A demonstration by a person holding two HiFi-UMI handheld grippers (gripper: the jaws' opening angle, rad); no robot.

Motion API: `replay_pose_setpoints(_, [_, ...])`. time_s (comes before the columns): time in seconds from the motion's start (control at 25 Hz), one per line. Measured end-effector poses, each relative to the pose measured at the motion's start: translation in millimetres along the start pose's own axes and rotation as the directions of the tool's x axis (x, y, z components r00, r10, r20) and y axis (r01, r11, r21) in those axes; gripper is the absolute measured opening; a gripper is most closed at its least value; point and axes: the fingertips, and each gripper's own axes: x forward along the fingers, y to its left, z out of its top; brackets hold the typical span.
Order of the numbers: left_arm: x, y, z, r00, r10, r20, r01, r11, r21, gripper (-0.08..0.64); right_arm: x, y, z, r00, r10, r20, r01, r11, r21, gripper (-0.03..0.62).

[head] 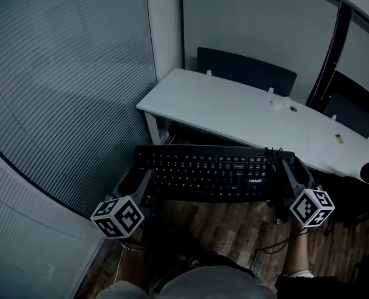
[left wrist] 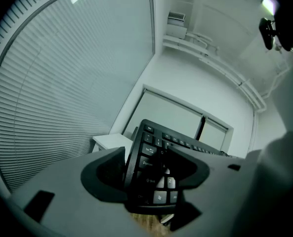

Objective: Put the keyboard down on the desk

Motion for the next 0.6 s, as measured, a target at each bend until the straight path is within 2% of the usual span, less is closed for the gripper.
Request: replay_pose_setpoints(0.6, [2.1,-1.0,-4.1,1.000,-0.003,-0.009,0.002,1.000,-0.009,0.268,1.4,-4.7,-3.2,1.000,0.002,-0.014,-0.001,1.000,0.009,0.238])
